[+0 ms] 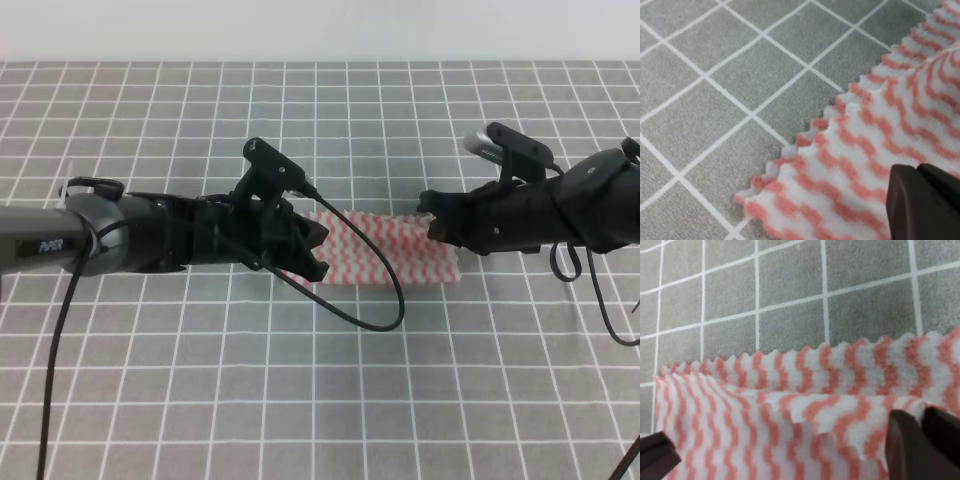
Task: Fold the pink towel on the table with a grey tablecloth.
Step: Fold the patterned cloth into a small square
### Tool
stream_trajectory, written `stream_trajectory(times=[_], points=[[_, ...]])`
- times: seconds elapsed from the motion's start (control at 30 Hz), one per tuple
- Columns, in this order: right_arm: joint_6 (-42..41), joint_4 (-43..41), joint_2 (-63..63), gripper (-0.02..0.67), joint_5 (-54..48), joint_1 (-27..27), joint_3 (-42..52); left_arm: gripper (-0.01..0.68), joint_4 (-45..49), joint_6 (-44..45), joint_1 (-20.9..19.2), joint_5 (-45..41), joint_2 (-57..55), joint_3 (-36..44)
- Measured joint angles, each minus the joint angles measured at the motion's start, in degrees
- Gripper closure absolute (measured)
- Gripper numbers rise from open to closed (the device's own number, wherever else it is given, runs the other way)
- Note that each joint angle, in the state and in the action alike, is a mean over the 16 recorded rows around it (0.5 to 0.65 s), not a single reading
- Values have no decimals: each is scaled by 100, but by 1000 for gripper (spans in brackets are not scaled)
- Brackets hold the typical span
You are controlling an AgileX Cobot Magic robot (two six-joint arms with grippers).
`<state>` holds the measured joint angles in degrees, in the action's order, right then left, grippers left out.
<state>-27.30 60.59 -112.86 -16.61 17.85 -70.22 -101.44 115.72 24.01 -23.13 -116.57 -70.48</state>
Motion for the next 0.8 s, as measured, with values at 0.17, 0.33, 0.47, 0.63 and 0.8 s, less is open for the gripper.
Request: stream_trajectory(times=[0.17, 0.33, 0.47, 0.63, 0.8], points=[[-1, 67, 5, 529, 242, 0, -1, 674, 33, 3, 0, 25, -42, -2], [-2, 130, 2, 473, 524, 0, -8, 674, 44, 6, 0, 29, -54, -2], [-10, 172, 24, 442, 585, 0, -68, 674, 29, 13, 0, 37, -55, 0], [-24, 155, 26, 454, 212, 2, -319, 674, 16, 22, 0, 55, -55, 2], [-35, 83, -85, 512, -409, 4, -712, 674, 6, 31, 0, 78, -51, 4]])
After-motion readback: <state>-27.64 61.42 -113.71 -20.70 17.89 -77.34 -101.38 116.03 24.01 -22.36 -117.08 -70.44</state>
